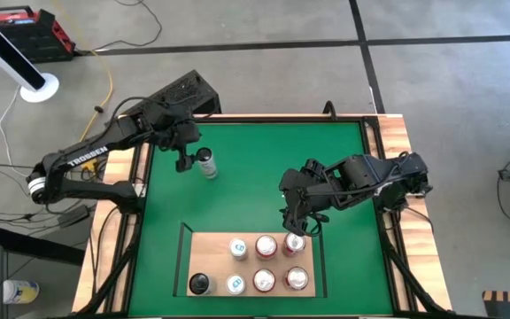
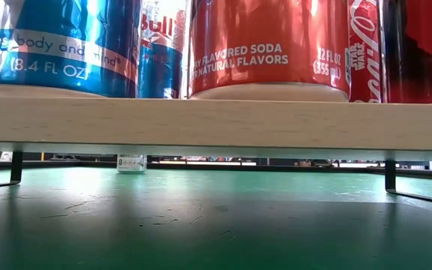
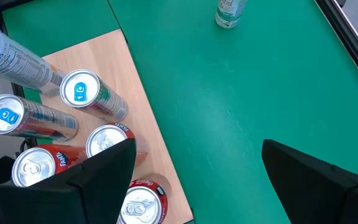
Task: Place canned beverage on shelf
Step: Put the white soda can on the shelf aligned with the other white soda can
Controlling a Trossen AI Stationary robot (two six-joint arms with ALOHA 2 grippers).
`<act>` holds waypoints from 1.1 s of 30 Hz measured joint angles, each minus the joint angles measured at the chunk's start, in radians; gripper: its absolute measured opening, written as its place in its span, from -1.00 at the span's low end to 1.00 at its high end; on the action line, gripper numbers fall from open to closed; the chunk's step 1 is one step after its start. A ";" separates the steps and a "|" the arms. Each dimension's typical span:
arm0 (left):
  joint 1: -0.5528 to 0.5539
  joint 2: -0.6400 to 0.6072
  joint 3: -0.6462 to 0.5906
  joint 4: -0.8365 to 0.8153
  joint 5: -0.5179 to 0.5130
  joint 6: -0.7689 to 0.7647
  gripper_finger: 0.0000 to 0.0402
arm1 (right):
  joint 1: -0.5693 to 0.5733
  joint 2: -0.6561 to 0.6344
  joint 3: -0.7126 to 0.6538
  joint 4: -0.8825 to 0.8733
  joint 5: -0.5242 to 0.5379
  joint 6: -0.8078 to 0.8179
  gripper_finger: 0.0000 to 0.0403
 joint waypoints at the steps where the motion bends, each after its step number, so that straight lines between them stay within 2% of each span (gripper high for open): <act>1: 0.000 0.007 0.000 0.000 0.000 -0.001 0.91 | 0.000 0.000 0.000 0.000 0.000 0.000 0.85; 7: 0.000 0.088 -0.001 -0.003 0.101 0.035 0.98 | 0.000 0.000 0.000 0.000 0.000 0.000 0.85; 14: 0.011 0.184 -0.001 -0.009 0.059 0.069 0.97 | 0.003 0.000 0.000 0.000 0.000 0.007 0.85; 25: 0.010 0.253 -0.001 -0.012 0.077 0.060 0.96 | 0.010 0.000 0.000 0.000 0.000 0.024 0.85; 29: 0.010 0.253 -0.001 -0.016 0.072 0.041 0.82 | 0.010 0.000 0.000 0.000 0.000 0.013 0.85; 33: 0.003 0.253 -0.001 -0.023 0.028 0.018 0.47 | 0.007 0.000 0.000 0.000 0.000 0.002 0.85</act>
